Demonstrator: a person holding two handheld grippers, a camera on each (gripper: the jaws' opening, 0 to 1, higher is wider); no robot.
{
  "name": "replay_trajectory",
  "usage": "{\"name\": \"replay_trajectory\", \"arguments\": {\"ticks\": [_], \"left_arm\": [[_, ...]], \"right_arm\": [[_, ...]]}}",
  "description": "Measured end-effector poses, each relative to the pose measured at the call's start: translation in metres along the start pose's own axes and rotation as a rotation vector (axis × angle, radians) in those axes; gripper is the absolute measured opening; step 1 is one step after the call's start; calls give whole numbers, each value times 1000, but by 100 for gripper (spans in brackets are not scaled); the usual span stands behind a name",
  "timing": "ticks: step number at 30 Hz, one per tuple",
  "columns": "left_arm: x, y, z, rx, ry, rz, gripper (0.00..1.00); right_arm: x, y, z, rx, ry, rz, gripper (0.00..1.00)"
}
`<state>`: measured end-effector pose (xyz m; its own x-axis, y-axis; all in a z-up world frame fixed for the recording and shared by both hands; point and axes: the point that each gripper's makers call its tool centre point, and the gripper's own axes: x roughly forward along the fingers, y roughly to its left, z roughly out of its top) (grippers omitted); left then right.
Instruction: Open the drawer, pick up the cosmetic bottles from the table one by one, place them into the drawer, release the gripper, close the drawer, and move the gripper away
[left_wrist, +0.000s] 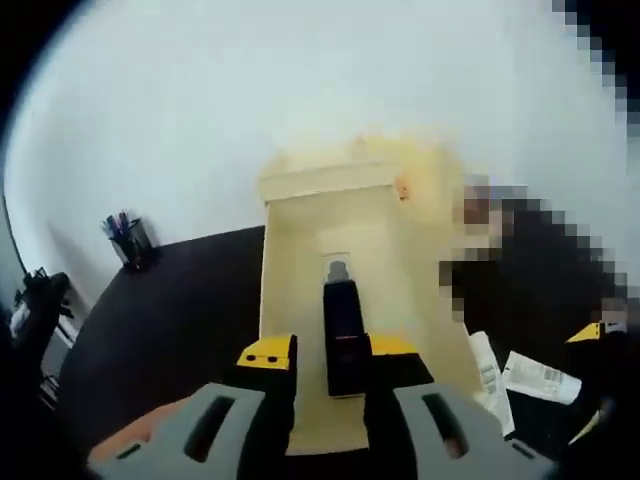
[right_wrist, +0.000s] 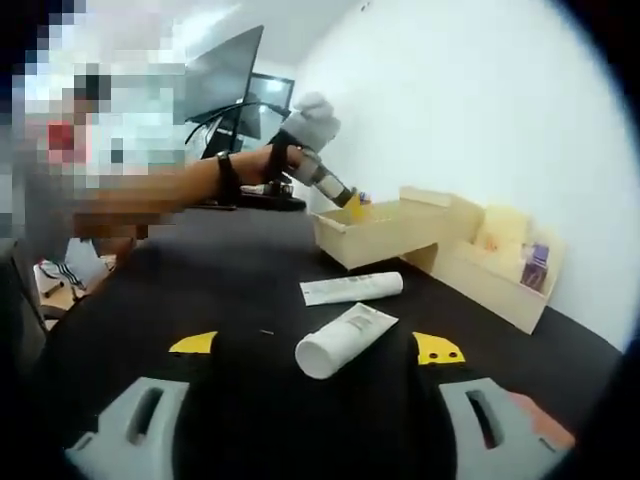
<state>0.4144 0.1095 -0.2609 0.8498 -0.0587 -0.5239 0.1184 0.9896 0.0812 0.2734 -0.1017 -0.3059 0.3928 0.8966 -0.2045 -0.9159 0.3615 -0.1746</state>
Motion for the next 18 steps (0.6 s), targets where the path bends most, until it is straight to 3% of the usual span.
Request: {"name": "replay_trajectory", "arguments": {"ticks": [5, 8, 18], "left_arm": [[8, -4, -16, 33, 74, -2, 23], [12, -9, -19, 13, 95, -17, 21], [14, -15, -22, 0, 125, -12, 15]], "right_arm": [[0, -2, 0, 6, 2, 3, 69], [0, -1, 0, 4, 3, 6, 68], [0, -2, -1, 3, 7, 12, 68]]}}
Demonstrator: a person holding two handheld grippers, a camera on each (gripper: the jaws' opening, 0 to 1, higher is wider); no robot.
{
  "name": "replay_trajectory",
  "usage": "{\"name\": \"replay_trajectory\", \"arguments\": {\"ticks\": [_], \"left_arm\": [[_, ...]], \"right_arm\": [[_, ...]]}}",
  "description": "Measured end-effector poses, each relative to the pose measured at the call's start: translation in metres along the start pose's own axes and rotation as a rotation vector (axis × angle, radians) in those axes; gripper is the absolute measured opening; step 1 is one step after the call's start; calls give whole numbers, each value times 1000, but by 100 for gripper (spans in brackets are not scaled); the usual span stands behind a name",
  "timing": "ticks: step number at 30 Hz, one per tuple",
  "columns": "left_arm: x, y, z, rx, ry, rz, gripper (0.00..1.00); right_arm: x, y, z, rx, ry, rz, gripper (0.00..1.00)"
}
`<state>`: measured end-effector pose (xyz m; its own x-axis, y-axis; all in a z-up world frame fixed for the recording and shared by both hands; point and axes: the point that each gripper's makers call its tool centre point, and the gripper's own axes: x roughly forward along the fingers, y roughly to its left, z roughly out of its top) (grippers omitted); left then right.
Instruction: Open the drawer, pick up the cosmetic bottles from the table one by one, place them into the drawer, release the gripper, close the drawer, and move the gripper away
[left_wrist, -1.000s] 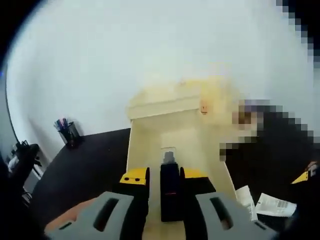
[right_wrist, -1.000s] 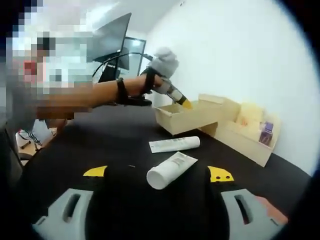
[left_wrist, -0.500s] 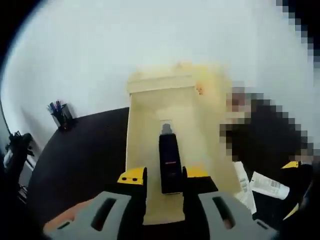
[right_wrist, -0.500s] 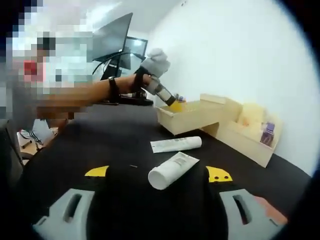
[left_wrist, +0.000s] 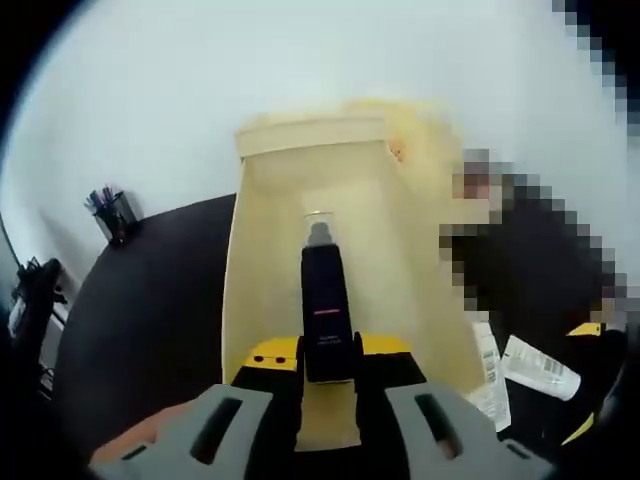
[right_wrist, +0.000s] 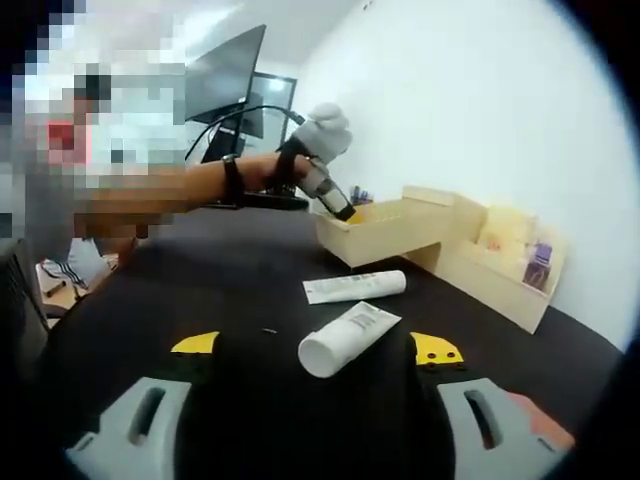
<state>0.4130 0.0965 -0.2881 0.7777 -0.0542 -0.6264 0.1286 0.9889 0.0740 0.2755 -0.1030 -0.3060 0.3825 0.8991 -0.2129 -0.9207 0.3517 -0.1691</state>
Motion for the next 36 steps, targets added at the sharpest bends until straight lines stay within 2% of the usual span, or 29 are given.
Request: {"name": "replay_trajectory", "arguments": {"ticks": [13, 19, 21, 22, 23, 24, 25, 26, 27, 29, 30, 31, 34, 36], "left_arm": [[0, -3, -1, -56, 4, -6, 15], [-2, -6, -2, -89, -1, -41, 16], [-5, -15, 9, -31, -86, -103, 22], [-8, -19, 15, -40, -129, -127, 31], [-11, -23, 20, -3, -165, -161, 36], [-16, -24, 24, -7, -194, -170, 38], [-23, -20, 25, -6, -198, -156, 37], [-28, -19, 31, 29, -246, -164, 37], [-33, -17, 29, 18, -242, -164, 37], [-41, -18, 32, 58, -270, -200, 38], [-46, -18, 29, 49, -253, -220, 38], [-50, -20, 29, 81, -263, -238, 38], [-62, -19, 23, 143, -290, -214, 40], [-66, -9, 23, 183, -314, -190, 41]], "right_arm": [[1, 2, -2, -6, 6, 5, 68], [2, 4, -2, -11, 5, 5, 68], [2, 4, -2, -7, 3, 6, 68], [2, 4, -2, -7, 3, 5, 68], [2, 3, -2, -8, 3, 0, 68], [2, 2, -1, -5, -4, -5, 68], [2, 1, 0, 0, -8, -11, 68], [1, 0, 0, 6, -10, -17, 68], [1, -3, 0, 14, -9, -22, 68], [1, -5, -2, 52, 0, -22, 68], [1, -8, -4, 61, 6, -22, 68], [1, -11, -4, 69, 7, -26, 68], [-1, -14, -2, 78, 3, -44, 68], [-2, -16, -1, 63, 6, -58, 68]]}}
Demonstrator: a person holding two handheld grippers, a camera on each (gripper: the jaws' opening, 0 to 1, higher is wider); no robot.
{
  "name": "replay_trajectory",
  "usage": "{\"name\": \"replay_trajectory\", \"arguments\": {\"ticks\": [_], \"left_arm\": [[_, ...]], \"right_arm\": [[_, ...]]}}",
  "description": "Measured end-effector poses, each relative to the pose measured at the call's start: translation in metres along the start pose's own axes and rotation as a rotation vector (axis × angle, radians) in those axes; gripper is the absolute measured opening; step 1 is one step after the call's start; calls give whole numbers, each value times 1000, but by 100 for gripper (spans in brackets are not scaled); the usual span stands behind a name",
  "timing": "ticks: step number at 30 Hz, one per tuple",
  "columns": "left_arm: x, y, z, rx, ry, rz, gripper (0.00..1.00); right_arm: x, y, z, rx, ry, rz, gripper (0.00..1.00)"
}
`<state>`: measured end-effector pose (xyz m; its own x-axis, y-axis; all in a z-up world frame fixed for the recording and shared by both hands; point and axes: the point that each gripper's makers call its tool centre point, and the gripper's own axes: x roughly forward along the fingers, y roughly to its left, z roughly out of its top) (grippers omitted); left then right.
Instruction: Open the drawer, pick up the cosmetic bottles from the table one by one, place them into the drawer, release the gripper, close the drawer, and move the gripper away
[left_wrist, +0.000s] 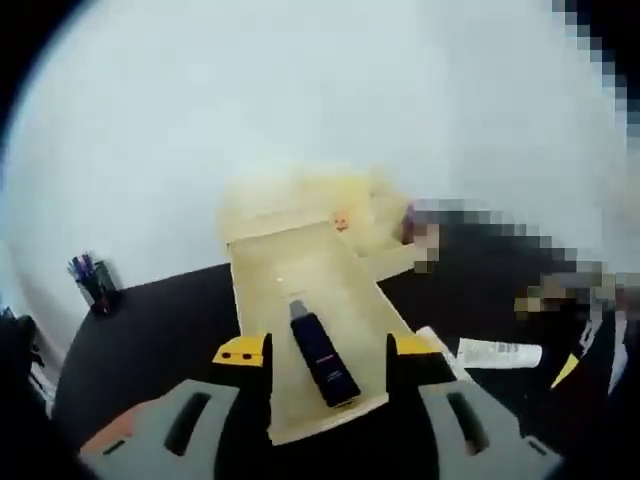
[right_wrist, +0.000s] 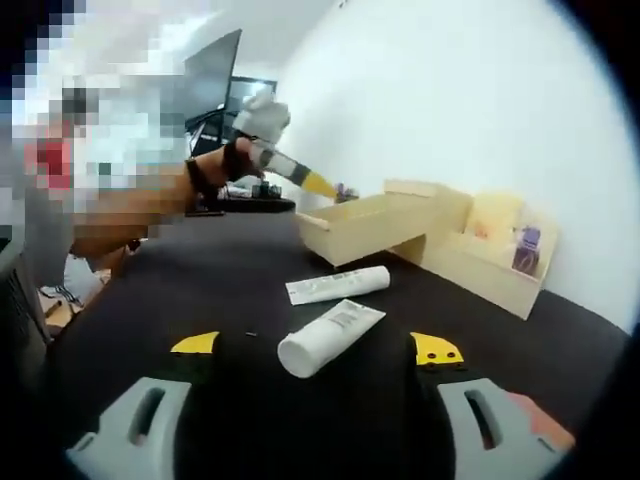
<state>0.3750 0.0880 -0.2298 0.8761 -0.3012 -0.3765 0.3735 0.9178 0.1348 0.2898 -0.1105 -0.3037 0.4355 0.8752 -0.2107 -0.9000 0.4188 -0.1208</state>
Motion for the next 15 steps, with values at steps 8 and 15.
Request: {"name": "replay_trajectory", "arguments": {"ticks": [8, 15], "left_arm": [[-35, -1, 13, 122, -232, -231, 74], [-50, 15, 2, 155, -285, -298, 87]], "right_arm": [[9, -11, 18, -43, 24, -64, 72], [17, -24, 46, -87, 64, -120, 76]]}}
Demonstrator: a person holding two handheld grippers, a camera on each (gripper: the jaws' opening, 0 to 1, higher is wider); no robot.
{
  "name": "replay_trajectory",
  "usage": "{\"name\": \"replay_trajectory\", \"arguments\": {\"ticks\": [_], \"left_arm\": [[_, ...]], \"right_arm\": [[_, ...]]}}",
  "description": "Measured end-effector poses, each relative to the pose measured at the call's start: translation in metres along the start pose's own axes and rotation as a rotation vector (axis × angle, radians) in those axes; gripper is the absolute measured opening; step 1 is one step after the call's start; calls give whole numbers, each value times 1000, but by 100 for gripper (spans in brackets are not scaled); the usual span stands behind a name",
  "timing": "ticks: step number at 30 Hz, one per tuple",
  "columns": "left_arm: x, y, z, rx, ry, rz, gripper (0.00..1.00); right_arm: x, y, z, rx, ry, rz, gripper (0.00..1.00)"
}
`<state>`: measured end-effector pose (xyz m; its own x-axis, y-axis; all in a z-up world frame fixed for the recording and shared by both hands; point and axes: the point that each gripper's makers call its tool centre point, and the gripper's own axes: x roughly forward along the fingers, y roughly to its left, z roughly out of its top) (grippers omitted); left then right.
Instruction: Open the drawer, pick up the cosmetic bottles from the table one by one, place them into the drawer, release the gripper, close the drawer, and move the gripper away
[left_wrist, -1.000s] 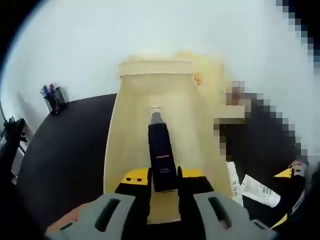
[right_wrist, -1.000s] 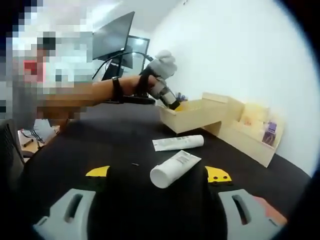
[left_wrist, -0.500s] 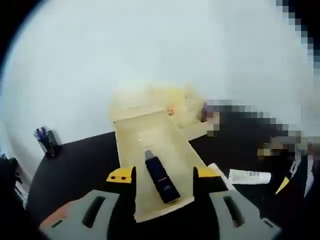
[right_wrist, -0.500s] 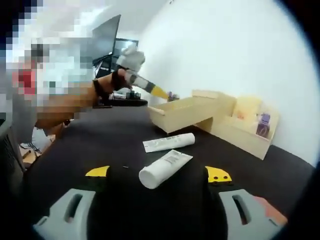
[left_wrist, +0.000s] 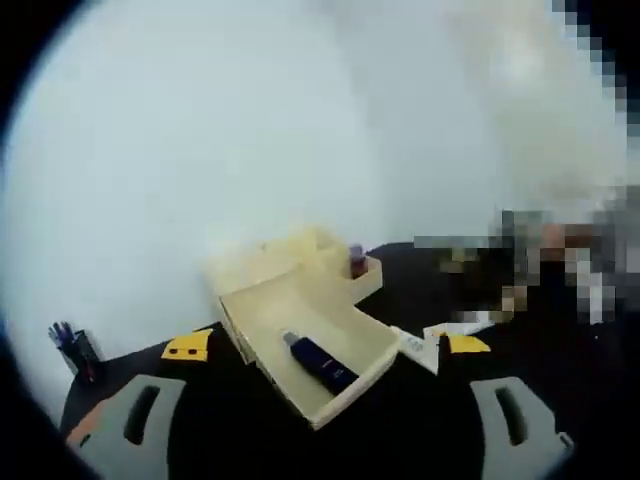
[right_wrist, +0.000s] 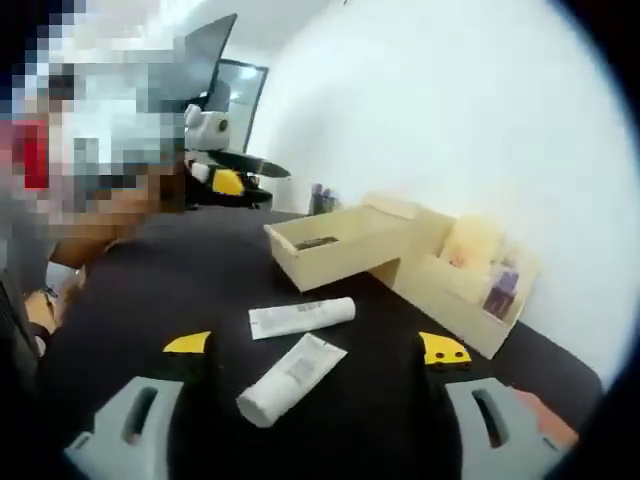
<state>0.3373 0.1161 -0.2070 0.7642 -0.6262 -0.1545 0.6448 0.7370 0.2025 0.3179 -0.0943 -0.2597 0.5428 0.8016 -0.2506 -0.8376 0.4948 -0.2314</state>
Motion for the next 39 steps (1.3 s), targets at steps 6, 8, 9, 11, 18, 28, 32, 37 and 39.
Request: {"name": "replay_trajectory", "arguments": {"ticks": [6, 8, 9, 11, 18, 28, 32, 37, 39], "left_arm": [[-3, -10, -44, 34, 155, -96, 96], [1, -7, -48, 39, 164, -89, 96], [2, -6, -51, 37, 173, -90, 96], [2, -5, -54, 36, 173, -92, 96], [3, -12, -56, -44, 140, -113, 93], [4, -16, -81, -95, 171, -131, 96], [6, -10, -88, -105, 175, -117, 96], [8, -6, -91, -87, 188, -91, 93], [9, -6, -92, -86, 193, -90, 93]], "right_arm": [[12, -7, 12, -39, 92, -14, 78], [19, -5, 12, -47, 115, -8, 80], [21, -6, 12, -54, 134, -9, 80], [26, -5, 13, -72, 149, -10, 81], [38, -5, 18, -125, 197, -2, 87], [68, -29, 63, -158, 159, -14, 93], [82, -25, 58, -204, 204, 7, 91], [98, -20, 47, -248, 230, 14, 91], [103, -16, 41, -249, 245, 29, 92]]}}
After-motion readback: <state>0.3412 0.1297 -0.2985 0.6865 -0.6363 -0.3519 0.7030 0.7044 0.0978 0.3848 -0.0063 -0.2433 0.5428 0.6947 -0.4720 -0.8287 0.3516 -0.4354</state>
